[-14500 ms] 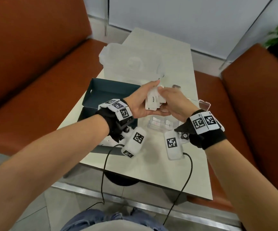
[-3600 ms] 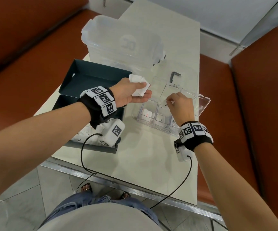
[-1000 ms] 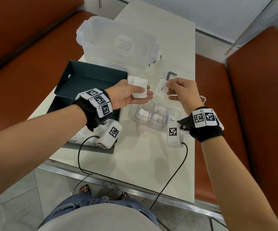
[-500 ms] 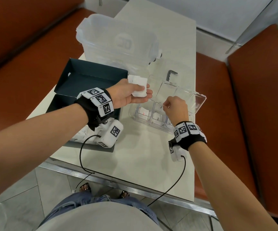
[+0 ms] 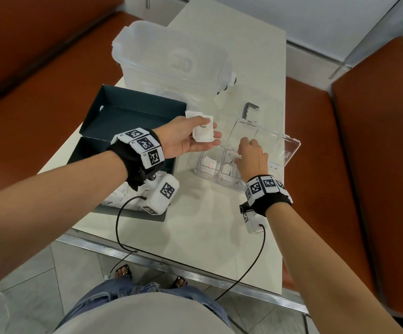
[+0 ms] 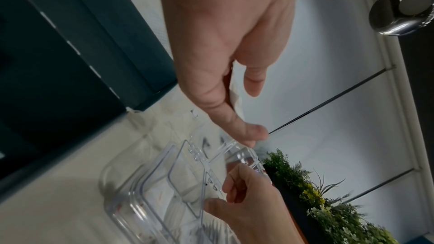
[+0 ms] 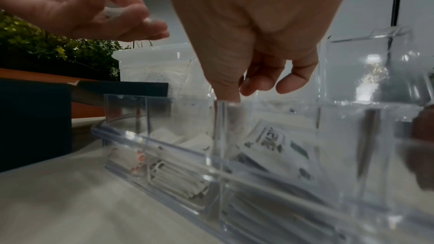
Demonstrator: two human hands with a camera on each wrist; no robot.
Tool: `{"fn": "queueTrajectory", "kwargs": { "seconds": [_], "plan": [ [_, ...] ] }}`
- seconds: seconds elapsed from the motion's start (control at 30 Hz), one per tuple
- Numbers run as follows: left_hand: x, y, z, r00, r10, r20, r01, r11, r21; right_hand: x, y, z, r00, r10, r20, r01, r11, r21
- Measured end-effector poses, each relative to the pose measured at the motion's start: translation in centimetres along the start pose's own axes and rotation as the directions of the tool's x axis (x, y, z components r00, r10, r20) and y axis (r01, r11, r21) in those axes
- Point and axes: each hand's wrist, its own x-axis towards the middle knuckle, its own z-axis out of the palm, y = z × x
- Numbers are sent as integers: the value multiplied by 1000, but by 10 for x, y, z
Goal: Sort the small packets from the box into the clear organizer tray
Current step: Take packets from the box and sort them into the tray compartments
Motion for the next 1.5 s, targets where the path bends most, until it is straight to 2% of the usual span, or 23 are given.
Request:
{"fn": "queueTrajectory", "kwargs": {
  "seconds": [0.1, 0.17, 0.27, 0.37, 0.5, 0.67, 0.77, 0.87, 0.93, 1.07, 1.17, 1.3, 1.4, 1.5],
  "plan": [
    [0, 2, 0, 999, -43, 30, 45, 997, -65, -3, 3, -11, 1000, -16, -13, 17, 999, 38],
    [1, 2, 1, 998, -51, 46, 54, 996, -73, -4, 5, -26, 999, -3, -46, 11, 986, 166],
    [5, 0, 11, 995, -55, 80, 55, 998, 4, -4, 12, -58, 997, 31, -71, 4, 896, 445],
    [10, -5, 30, 989, -59, 139, 42, 992, 123, -7, 20, -84, 999, 31, -21, -11, 785, 619],
    [18, -16, 60, 985, -35, 168, -8, 970, 244, -13, 36, -97, 997, 23, 75, -68, 732, 678],
    [28, -32, 89, 984, -24, 178, -38, 942, 334, -21, 68, -96, 994, 50, 100, -106, 705, 701],
    [32, -39, 100, 990, -15, 142, -33, 943, 330, -20, 90, -95, 992, 95, 88, -129, 717, 685],
    [37, -43, 101, 996, 8, 88, -37, 940, 338, -16, 112, -90, 986, 164, 11, -138, 793, 593],
    [39, -44, 98, 998, 30, 53, -46, 940, 337, -15, 119, -85, 987, 155, -27, -122, 862, 491],
    [40, -46, 95, 998, 58, 2, -55, 945, 323, -12, 118, -69, 991, 133, 26, -134, 939, 316],
    [40, -49, 94, 997, 75, -7, -68, 943, 325, -11, 111, -57, 996, 81, 45, -86, 990, 112],
    [39, -53, 93, 997, 80, -12, -72, 944, 321, -14, 107, -39, 997, 20, 79, -19, 1000, -20],
    [38, -53, 91, 997, 77, -14, -69, 947, 313, -18, 109, -26, 991, -10, 135, 16, 999, -44],
    [38, -53, 91, 997, 71, -22, -61, 950, 307, -22, 111, -15, 990, -35, 134, 40, 999, -36]
  ]
}}
